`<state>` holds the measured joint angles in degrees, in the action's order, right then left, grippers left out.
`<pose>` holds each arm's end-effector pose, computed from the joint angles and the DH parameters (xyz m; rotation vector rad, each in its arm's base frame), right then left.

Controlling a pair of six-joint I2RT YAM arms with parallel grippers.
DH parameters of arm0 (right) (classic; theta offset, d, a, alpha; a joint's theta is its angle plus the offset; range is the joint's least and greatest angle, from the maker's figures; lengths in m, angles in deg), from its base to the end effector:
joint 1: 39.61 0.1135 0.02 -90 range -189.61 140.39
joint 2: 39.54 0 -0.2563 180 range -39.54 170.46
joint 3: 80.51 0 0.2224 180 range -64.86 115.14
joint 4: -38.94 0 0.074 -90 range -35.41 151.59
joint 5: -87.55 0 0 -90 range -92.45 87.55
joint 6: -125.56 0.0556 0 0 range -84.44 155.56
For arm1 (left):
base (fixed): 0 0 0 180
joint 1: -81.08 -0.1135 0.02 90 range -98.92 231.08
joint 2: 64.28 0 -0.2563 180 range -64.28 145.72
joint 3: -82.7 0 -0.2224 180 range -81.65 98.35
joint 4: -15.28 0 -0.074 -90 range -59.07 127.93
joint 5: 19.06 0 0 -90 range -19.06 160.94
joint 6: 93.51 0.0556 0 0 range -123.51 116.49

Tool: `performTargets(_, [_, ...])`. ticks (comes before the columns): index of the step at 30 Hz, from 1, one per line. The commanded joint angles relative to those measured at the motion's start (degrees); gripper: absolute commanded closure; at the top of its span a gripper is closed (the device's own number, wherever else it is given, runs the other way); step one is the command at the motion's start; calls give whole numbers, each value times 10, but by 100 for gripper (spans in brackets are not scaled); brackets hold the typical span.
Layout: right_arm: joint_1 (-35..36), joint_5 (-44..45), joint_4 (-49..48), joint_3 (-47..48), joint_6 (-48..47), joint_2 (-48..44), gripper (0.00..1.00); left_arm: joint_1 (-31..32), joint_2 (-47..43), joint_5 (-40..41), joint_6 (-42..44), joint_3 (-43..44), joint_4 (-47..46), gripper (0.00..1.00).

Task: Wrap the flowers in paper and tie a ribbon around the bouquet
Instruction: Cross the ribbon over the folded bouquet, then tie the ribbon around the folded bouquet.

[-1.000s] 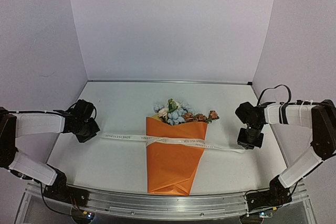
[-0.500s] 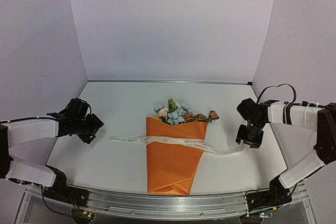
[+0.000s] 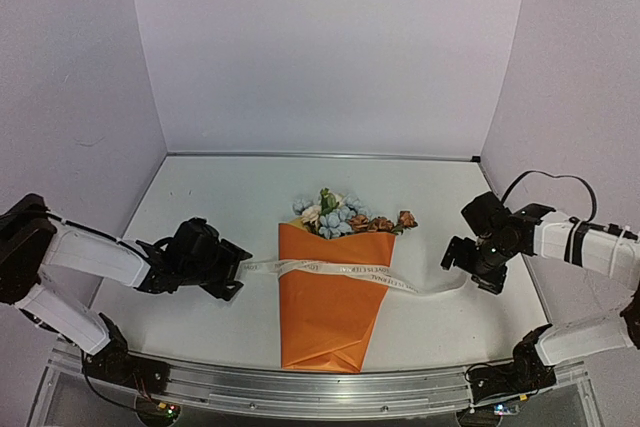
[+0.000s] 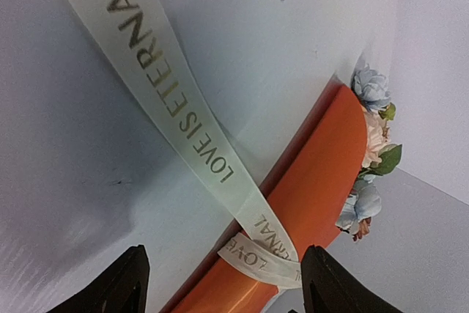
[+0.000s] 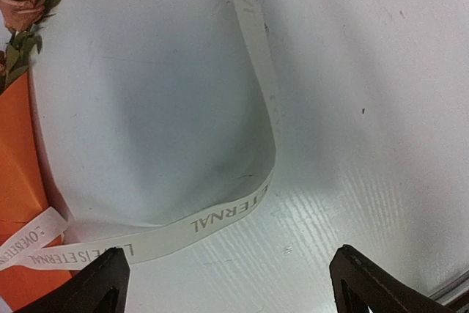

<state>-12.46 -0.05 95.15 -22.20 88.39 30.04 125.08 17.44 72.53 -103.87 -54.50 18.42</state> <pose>0.1775 0.0884 0.1906 0.6330 2.7246 0.3130 0.1826 -0.1742 0.1406 -1.2635 2.3239 -1.1084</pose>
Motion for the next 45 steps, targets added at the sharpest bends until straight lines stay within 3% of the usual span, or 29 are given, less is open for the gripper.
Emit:
performTargets(1, [7,-55,-45,-18,64,-17,2,23,71,-3,-77,26,-135,27])
performTargets(11, [20,-54,-56,-37,105,-24,2,42,159,-1,-134,56,-213,30])
performTargets(25, [39,-38,-55,-41,128,-19,2,42,215,21,-184,47,-264,50])
performTargets(37, [66,-31,-55,-52,168,-15,2,30,241,34,-168,22,-351,88])
performTargets(45, [87,-19,-108,-74,249,5,9,21,201,32,-111,22,-324,100])
